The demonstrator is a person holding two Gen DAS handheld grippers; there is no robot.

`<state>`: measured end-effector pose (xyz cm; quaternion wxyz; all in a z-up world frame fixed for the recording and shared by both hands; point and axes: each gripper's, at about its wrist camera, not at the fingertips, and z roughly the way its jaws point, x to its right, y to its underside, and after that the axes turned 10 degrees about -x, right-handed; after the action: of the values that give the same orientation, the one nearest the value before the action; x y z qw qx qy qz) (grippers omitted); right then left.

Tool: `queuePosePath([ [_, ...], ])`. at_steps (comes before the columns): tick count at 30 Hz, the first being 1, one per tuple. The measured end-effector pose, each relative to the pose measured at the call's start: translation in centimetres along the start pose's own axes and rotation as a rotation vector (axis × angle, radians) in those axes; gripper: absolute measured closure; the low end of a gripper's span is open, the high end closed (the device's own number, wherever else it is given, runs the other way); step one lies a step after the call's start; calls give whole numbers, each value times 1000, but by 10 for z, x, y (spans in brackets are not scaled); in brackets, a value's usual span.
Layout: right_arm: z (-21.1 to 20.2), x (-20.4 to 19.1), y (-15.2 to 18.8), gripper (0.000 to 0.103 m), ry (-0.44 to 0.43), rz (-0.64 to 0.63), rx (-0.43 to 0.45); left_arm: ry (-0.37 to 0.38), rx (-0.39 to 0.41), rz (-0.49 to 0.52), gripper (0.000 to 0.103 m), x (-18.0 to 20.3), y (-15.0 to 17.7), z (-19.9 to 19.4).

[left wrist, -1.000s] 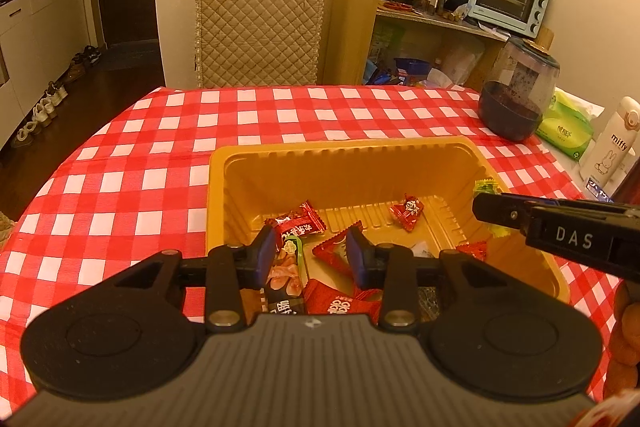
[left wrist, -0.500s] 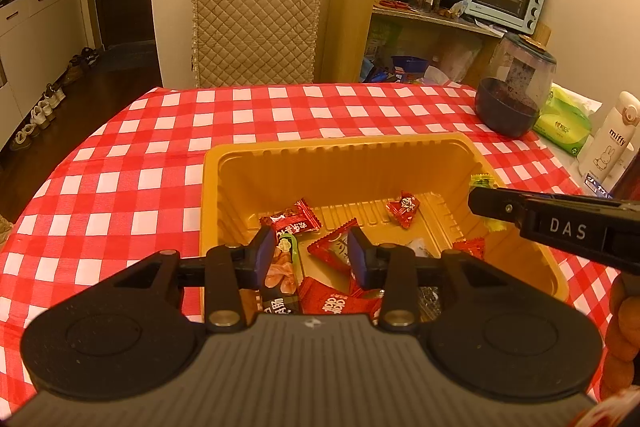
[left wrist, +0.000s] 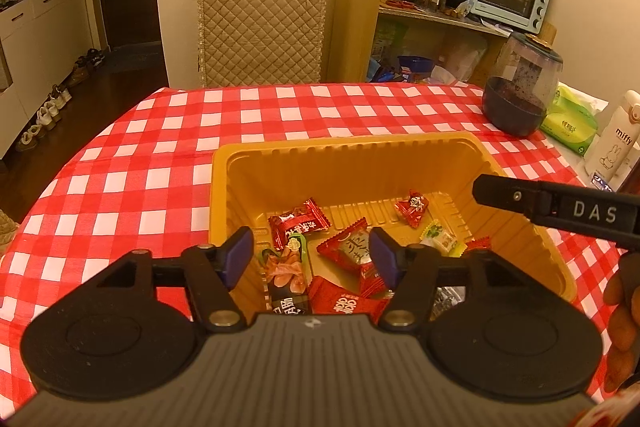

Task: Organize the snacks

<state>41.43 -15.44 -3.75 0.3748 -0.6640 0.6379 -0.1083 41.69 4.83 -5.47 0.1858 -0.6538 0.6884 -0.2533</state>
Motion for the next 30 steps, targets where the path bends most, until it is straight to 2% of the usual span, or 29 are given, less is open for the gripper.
queuePosePath([
  [5, -2, 3, -1, 32, 11, 5, 5, -12, 5, 2, 33, -1, 0, -1],
  [10, -7, 5, 0, 32, 23, -4, 6, -29, 25, 13, 15, -1, 3, -5],
  [16, -25, 8, 4, 32, 31, 0, 20, -51, 62, 7, 0, 0, 9, -23],
  [25, -59, -6, 20, 32, 24, -32, 26, -52, 111, 0, 0, 7, 22, -66],
  [30, -83, -9, 36, 32, 35, -35, 25, -50, 106, -11, 0, 10, 37, -92],
])
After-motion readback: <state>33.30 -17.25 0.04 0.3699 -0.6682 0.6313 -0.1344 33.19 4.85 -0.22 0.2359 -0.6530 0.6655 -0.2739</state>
